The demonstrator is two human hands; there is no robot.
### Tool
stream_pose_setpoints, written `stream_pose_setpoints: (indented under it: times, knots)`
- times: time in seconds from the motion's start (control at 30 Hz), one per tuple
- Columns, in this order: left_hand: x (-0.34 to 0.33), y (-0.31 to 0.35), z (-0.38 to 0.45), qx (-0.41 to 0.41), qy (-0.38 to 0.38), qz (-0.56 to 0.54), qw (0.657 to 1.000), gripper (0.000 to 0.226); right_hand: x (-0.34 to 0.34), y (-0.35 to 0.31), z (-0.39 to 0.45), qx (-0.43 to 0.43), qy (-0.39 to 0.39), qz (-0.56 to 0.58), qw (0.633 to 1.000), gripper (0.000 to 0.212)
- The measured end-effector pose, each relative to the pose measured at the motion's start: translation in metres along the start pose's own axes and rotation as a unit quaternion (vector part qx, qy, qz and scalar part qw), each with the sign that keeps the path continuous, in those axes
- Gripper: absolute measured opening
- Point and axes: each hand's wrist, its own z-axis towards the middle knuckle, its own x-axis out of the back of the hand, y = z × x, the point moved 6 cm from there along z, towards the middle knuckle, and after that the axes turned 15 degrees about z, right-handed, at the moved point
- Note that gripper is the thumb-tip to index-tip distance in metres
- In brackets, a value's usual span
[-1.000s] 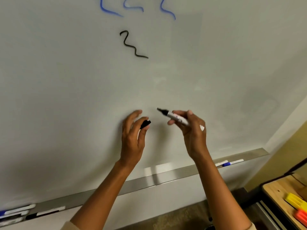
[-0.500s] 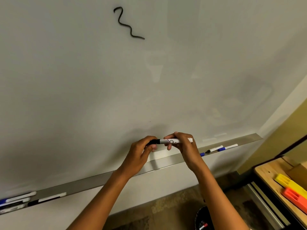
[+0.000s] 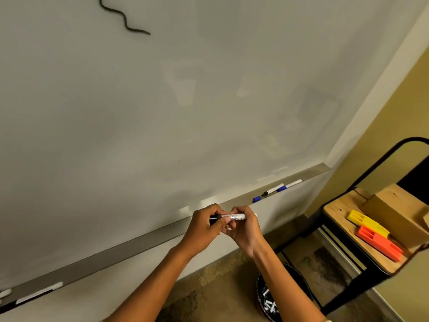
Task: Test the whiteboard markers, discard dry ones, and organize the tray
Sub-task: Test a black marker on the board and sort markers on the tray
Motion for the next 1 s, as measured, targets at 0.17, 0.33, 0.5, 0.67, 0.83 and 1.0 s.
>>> stream_pose_setpoints:
  times: [0.17, 0.33, 0.5, 0.67, 0.83, 1.0]
  knots:
    - [-0.036, 0.004, 0.007, 0.015, -0.061, -0.025, 0.998, 0.014, 0.032, -0.01, -0.008, 0.01, 0.039, 0.033, 0.999, 0.035]
    - [-0.07, 0.014, 0.016, 0.008, -0.105, -0.051, 0.993, 0.013, 0.069, -0.027, -0.014, 0.031, 0.062, 0.032, 0.997, 0.038]
    - [-0.115, -0.003, 0.032, 0.02, -0.12, -0.024, 0.992, 0.013, 0.106, -0.056, -0.022, 0.089, 0.106, -0.056, 0.989, 0.04]
    - [-0.169, -0.025, 0.043, -0.011, -0.156, 0.119, 0.981, 0.045, 0.159, -0.075, -0.034, 0.172, 0.204, -0.2, 0.943, 0.04]
    - [-0.217, -0.031, 0.044, -0.061, -0.224, 0.24, 0.942, 0.057, 0.215, -0.079, -0.047, 0.21, 0.256, -0.319, 0.888, 0.027]
    - [-0.263, -0.037, 0.047, -0.105, -0.269, 0.316, 0.904, 0.06, 0.278, -0.065, -0.059, 0.182, 0.315, -0.455, 0.813, 0.042]
